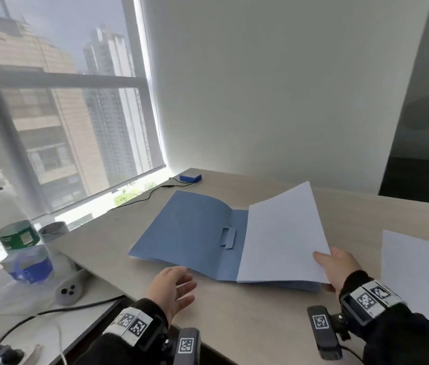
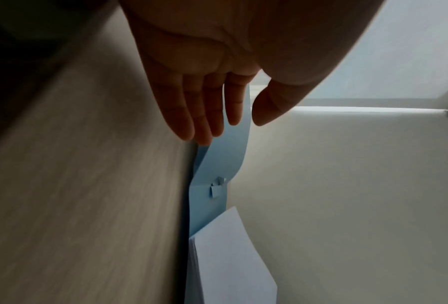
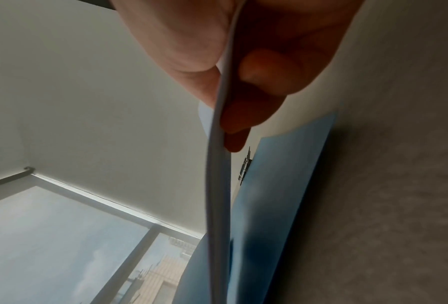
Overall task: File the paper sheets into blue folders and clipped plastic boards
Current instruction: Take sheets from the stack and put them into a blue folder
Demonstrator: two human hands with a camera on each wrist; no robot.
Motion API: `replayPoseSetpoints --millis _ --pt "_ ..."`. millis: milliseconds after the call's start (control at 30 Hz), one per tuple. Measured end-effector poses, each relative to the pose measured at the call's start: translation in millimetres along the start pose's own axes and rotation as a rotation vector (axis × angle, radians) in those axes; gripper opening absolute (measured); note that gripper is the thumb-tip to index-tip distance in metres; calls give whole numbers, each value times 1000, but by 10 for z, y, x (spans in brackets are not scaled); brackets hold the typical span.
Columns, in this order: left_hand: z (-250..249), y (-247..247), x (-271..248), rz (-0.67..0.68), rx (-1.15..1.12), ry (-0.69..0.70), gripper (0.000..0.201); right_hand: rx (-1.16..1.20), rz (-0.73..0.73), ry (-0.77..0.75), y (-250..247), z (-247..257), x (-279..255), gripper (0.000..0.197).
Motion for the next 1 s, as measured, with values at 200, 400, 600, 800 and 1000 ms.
replayPoseSetpoints --millis 200,400,600,800,1000 --pt "19 -85 8 -48 -63 -49 8 -28 18 16 256 -35 166 9" --pt "-31 21 56 -4 -106 -58 28 27 68 7 468 -96 219 7" --pt "-103 116 112 28 -136 -12 28 30 107 58 499 -185 191 8" --pt "-166 322 222 89 -118 -36 30 66 134 97 484 -196 183 6" --pt "-197 638 340 132 66 -78 26 129 171 172 480 -182 163 6"
Point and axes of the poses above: each hand's wrist, its own x-axis towards the middle knuckle, its own y-axis out of the palm, z = x × y, the point moved 4 cm from there along x, towards the middle knuckle, and after that the axes turned 8 degrees about x, right-handed, at the moved point
